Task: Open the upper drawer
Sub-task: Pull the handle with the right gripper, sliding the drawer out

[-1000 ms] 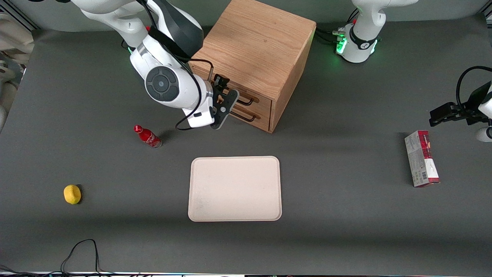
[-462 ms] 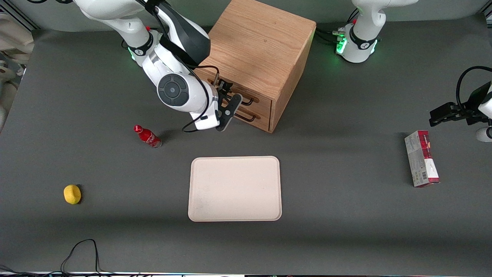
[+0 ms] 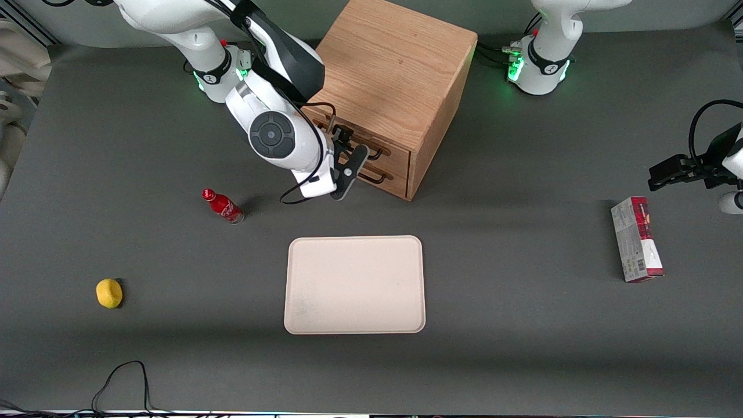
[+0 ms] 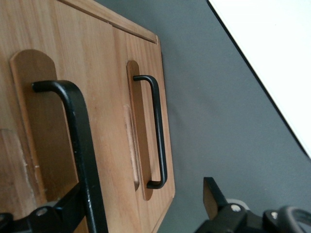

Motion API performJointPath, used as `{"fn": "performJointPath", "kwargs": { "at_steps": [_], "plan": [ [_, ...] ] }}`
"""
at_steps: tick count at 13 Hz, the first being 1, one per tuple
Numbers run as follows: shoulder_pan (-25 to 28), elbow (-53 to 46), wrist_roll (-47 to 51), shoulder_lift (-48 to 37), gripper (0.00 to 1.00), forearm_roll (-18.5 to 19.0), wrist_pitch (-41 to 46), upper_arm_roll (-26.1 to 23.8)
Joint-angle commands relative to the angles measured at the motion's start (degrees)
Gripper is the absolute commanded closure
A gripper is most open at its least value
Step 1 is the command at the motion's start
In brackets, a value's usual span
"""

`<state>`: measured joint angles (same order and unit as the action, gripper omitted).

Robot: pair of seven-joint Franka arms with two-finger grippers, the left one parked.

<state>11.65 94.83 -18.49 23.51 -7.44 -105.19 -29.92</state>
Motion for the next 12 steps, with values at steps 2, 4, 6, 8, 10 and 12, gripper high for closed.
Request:
{"fn": "performJointPath", "kwargs": {
  "at_steps": [2,4,6,8,10,12],
  "plan": [
    [-0.8,-3.1,-4.9,2.6,0.00,3.0,-1.5,2.3],
    [-0.9,-6.3,-6.4,4.4,0.00,3.0,-1.5,5.1],
    [-0.9,-10.7,-7.0,6.7,0.00,3.1,-1.5,8.0],
    [-0.8,-14.4,-7.2,9.1,0.00,3.8,-1.4,11.1],
    [-0.8,-17.7,-7.0,11.3,0.00,5.4,-1.5,11.7],
    [-0.9,-19.2,-7.0,12.0,0.00,5.6,-1.5,11.8]
  ]
}}
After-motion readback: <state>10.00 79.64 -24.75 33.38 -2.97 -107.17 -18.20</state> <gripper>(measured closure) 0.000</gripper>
